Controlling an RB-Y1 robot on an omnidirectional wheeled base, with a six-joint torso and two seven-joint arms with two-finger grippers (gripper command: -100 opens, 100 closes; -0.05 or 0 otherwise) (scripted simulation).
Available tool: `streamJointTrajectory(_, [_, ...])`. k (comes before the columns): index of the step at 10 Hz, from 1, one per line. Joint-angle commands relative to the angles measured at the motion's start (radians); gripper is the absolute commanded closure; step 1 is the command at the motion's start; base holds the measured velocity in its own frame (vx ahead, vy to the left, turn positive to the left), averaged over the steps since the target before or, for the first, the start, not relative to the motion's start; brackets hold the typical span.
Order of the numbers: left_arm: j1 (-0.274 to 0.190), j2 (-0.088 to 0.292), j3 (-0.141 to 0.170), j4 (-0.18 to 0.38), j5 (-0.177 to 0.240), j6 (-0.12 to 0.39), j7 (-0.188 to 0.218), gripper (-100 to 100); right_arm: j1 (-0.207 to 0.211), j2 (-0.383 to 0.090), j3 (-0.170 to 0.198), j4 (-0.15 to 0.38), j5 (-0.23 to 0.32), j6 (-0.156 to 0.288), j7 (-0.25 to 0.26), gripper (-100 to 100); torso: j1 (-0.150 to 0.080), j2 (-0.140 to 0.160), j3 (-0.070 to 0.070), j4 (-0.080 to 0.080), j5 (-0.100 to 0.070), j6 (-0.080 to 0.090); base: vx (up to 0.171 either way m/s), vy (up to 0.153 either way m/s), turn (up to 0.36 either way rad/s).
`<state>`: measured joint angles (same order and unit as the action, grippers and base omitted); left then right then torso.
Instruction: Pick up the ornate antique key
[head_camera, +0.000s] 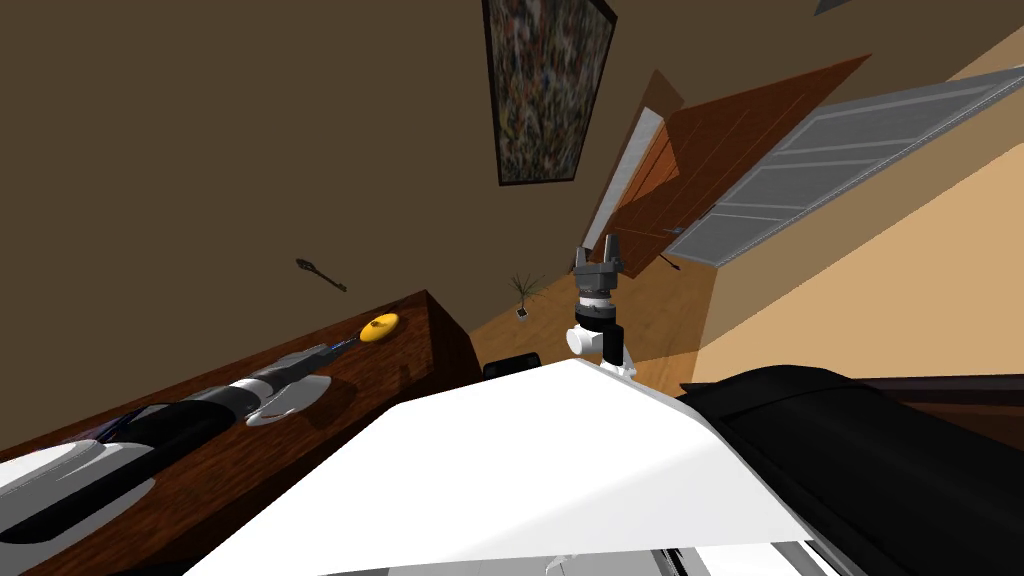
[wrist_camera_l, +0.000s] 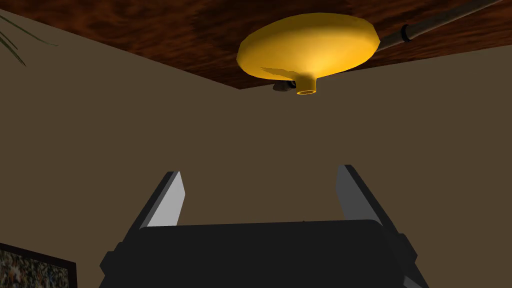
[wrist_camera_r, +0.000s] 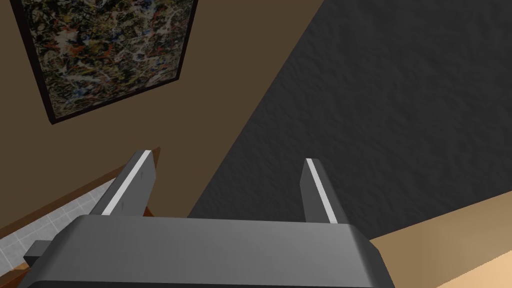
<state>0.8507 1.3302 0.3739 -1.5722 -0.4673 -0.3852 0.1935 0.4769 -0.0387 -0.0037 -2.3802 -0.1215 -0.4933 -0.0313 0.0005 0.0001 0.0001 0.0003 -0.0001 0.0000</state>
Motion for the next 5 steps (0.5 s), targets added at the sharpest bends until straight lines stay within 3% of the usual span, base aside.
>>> streamJointTrajectory(1, [0.012,0.028,0.020,0.021,0.008,-0.013,0.023,-100,0.000,0.000,0.000,0.000,0.000,0.000,0.000,0,0.000,0.000,0.000,0.000,0.000,0.000,-0.033,0.017,-0.102])
streamJointTrajectory(5, [0.037,0.114,0.071,0.086,0.030,-0.043,0.087,-100,0.000,0.000,0.000,0.000,0.000,0.000,0.000,0,0.000,-0.001,0.000,0.000,0.000,0.000,-0.034,0.023,-0.110])
